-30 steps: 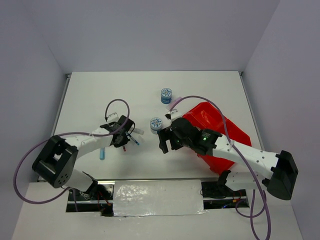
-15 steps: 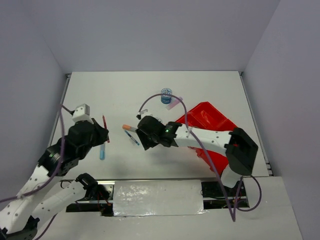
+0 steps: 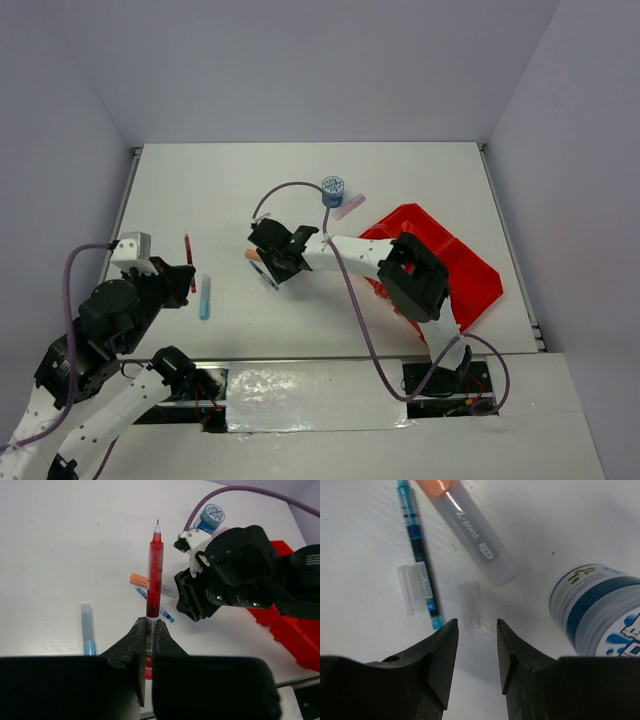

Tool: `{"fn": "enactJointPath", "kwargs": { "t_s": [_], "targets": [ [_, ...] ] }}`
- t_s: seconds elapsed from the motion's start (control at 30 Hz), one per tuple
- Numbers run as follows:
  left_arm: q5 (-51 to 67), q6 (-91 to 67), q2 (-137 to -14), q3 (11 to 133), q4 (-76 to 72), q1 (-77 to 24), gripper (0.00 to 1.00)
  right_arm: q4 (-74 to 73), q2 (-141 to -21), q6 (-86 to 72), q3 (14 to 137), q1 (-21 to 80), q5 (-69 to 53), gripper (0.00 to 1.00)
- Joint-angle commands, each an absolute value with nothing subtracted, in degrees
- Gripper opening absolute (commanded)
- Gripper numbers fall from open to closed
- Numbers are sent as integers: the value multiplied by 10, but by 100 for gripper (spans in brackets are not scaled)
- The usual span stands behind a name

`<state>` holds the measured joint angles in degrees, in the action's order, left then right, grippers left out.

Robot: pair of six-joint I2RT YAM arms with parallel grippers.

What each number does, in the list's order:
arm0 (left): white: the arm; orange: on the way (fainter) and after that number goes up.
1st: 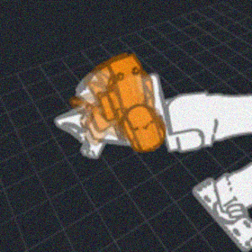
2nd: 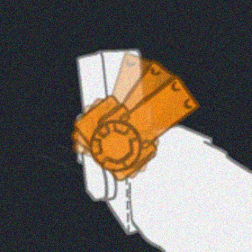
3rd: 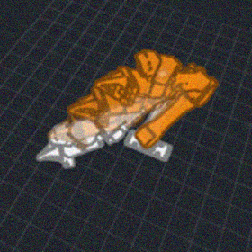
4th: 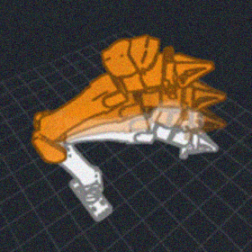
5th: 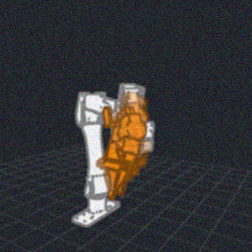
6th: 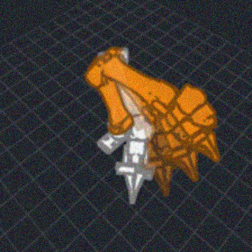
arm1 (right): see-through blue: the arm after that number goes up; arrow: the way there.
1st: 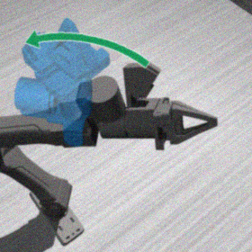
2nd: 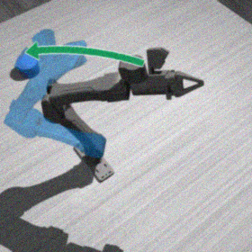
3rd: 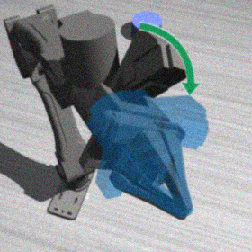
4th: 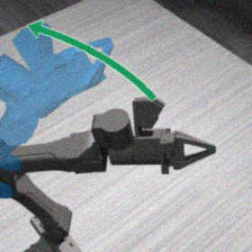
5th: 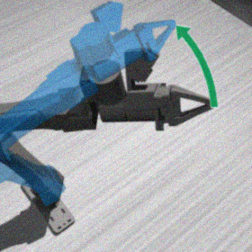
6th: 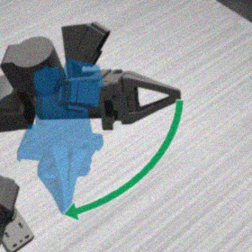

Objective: Sort the stationery into containers
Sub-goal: Close the pen cap on the pen.

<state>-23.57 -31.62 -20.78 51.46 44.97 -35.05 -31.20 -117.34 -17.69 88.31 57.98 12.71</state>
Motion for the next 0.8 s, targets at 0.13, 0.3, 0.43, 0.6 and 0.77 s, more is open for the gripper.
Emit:
{"fn": "enactJointPath", "kwargs": {
  "t_s": [0.13, 0.3, 0.43, 0.6, 0.77],
  "targets": [
    [-243, -303, -180, 517, 423, -352, 0, -330, -1179, -165, 910, 570, 111, 44],
    [-237, -301, -206, 519, 423, -352, 0, -309, -1147, -171, 889, 583, 105, 44],
    [-239, -301, -212, 519, 424, -352, 0, -325, -1164, -165, 919, 595, 93, 45],
    [-237, -300, -212, 519, 422, -352, 0, -332, -1185, -166, 950, 605, 89, 45],
    [-232, -296, -220, 519, 420, -352, 0, -340, -1205, -166, 971, 614, 84, 45]
  ]
}}
